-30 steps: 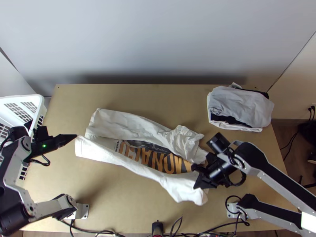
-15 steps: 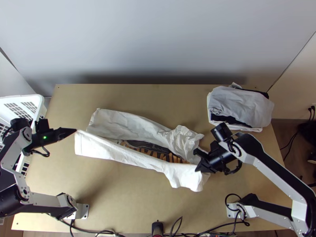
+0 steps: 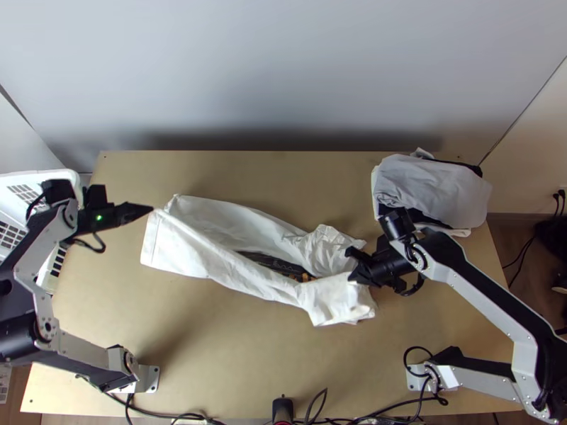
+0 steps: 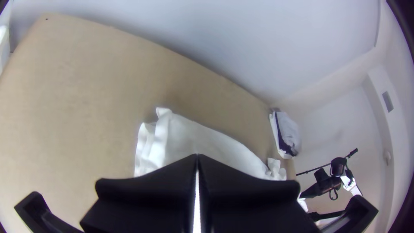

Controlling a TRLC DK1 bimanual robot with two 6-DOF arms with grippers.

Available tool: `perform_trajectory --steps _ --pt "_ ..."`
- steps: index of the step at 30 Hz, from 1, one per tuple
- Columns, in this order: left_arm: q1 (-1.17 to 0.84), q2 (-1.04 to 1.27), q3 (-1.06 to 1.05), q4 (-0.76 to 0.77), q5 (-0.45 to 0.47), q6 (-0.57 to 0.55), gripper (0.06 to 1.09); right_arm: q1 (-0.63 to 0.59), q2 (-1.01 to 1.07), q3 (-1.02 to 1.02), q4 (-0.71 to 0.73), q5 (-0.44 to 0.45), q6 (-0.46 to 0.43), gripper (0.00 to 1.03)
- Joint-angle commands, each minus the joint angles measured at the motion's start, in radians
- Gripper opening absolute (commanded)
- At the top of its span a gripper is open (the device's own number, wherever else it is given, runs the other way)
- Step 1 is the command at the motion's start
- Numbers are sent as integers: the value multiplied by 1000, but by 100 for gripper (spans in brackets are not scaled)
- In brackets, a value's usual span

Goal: Fold the t-shirt

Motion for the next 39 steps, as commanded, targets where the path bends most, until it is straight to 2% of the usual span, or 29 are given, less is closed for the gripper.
perform_trajectory --steps 1,8,19,24,28,29,31,34,35,39 --pt "-53 117 132 59 -37 -74 9 -37 28 -3 73 30 -14 2" --pt "-44 232 265 66 -69 -128 10 -81 43 -16 117 67 -39 2" --pt "-67 255 258 52 -80 -94 9 -81 62 -36 183 90 -37 2" --pt "-99 245 222 17 -89 -17 9 -64 82 -64 252 129 -28 2" --pt "-139 235 160 6 -166 102 9 -57 108 -76 303 161 -27 4" --pt "-153 233 140 14 -207 136 10 -57 115 -78 310 162 -31 14" --pt "-163 233 120 14 -232 162 10 -57 137 -73 306 161 -56 52" --pt "-165 230 117 14 -232 160 9 -60 148 -47 290 159 -96 85" --pt "-165 229 117 16 -232 160 9 -64 132 -30 255 158 -105 90" --pt "-162 221 112 14 -232 160 9 -69 11 93 88 98 -126 90"
